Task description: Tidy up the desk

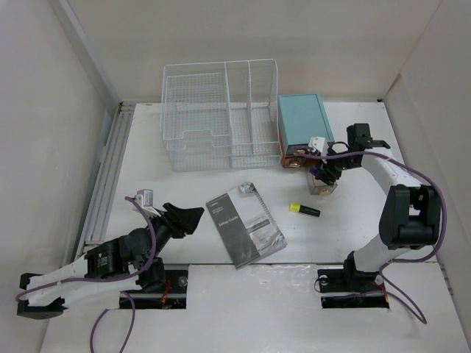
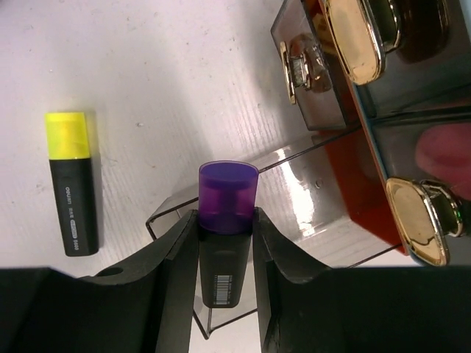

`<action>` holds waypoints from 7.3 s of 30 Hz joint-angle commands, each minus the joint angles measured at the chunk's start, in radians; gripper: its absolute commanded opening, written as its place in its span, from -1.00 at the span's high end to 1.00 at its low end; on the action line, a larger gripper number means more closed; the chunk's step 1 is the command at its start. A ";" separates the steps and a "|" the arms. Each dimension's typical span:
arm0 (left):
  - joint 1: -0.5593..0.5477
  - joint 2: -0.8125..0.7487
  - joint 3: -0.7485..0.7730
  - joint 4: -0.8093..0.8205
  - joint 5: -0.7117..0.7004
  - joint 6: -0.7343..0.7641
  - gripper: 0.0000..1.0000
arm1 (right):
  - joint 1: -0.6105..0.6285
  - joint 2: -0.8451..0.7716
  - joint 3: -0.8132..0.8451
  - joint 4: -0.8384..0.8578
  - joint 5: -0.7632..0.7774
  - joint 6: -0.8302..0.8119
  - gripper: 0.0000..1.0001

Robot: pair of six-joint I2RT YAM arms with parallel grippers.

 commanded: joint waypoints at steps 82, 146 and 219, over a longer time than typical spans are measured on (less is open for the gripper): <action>-0.004 -0.029 0.008 0.030 0.008 0.014 -0.17 | 0.327 -0.343 -0.066 0.317 0.417 0.479 1.00; -0.004 -0.047 0.008 0.030 0.008 0.014 -0.15 | 0.074 -0.090 0.032 -0.309 0.041 -0.161 1.00; -0.004 -0.075 0.008 0.030 0.017 0.014 -0.10 | -0.213 0.003 -0.218 0.521 -0.233 1.143 1.00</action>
